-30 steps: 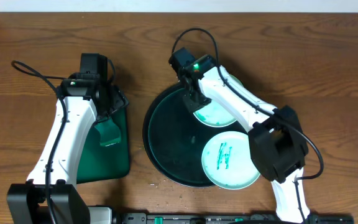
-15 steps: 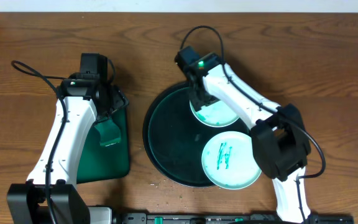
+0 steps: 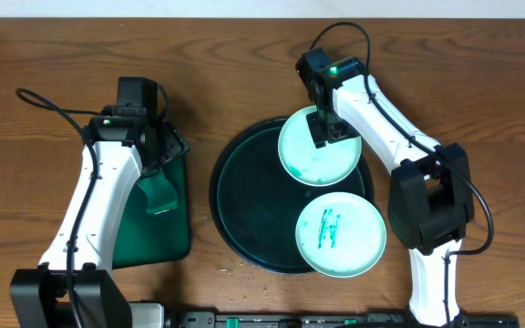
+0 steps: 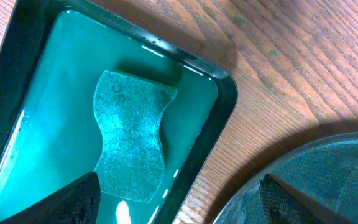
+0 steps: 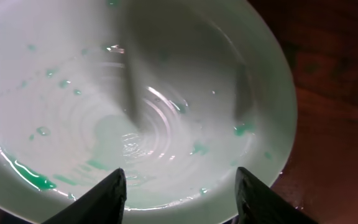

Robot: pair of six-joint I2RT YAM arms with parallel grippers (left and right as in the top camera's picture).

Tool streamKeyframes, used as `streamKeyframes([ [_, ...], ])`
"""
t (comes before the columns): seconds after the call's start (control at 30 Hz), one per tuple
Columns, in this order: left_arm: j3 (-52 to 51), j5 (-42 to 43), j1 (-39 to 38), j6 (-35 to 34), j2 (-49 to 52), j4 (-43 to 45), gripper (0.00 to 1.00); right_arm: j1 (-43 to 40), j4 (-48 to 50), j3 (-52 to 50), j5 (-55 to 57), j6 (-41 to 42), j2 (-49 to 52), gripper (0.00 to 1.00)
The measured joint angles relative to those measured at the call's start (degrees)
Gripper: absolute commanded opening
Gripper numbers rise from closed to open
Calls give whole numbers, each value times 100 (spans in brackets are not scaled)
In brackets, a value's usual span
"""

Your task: Clean dirty plates on tray and stack at the side

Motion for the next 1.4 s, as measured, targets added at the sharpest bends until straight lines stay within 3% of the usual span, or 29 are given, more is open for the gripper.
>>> streamKeyframes([
  [0.27, 0, 0, 0, 0, 0, 24, 82, -76, -129, 299, 22, -22, -24, 59],
  [0.57, 0, 0, 0, 0, 0, 35, 82, -614, -271, 400, -144, -39, -127, 59],
  [0.63, 0, 0, 0, 0, 0, 37, 82, -695, -269, 400, -219, -66, -127, 56],
  [0.8, 0, 0, 0, 0, 0, 31, 82, -748, -243, 400, -350, -129, -127, 35],
  [0.87, 0, 0, 0, 0, 0, 31, 82, -748, -173, 400, -378, -151, -127, 32],
  [1.4, 0, 0, 0, 0, 0, -46, 82, -944, 247, -15, -520, -103, -127, 40],
])
